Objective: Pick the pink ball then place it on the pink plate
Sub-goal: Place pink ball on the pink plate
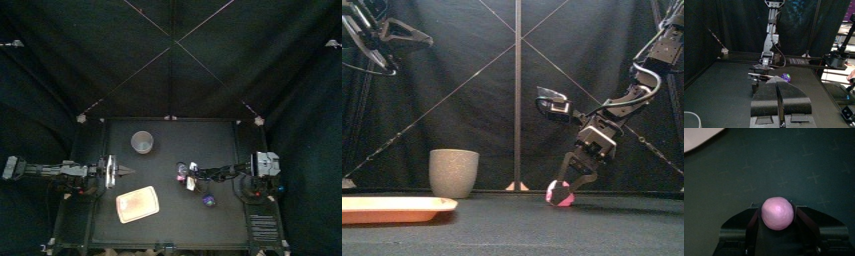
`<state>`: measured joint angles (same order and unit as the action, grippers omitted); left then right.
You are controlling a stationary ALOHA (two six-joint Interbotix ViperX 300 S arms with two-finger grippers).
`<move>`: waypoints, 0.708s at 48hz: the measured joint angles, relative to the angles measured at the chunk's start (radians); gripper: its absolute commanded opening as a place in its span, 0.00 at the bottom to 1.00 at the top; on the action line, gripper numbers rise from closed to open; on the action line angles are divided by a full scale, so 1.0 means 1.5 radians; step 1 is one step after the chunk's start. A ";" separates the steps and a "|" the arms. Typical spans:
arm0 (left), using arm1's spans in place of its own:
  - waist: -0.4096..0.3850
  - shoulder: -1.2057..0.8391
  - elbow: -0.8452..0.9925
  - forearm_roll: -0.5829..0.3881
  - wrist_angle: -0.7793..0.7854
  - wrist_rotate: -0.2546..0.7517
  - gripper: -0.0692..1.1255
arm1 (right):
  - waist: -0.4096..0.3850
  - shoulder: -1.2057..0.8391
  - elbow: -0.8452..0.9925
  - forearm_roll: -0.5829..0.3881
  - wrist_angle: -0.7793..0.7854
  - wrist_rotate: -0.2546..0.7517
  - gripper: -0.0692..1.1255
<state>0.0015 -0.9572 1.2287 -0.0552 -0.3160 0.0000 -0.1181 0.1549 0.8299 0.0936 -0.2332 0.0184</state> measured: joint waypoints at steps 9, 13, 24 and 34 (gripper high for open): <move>0.000 0.000 0.000 0.001 0.000 0.000 0.06 | 0.005 0.001 -0.018 0.001 0.015 0.004 0.55; 0.000 0.000 0.000 0.001 0.000 0.000 0.06 | 0.025 0.001 -0.051 0.002 0.018 0.003 0.55; 0.001 0.000 0.000 0.001 -0.001 0.000 0.06 | 0.118 0.064 -0.220 -0.024 0.025 -0.004 0.55; 0.001 0.000 0.000 0.002 0.000 0.000 0.06 | 0.155 0.168 -0.379 -0.065 0.048 0.004 0.55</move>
<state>0.0031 -0.9572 1.2287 -0.0522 -0.3160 0.0000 0.1150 0.4065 0.2608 -0.0046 -0.1611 0.0245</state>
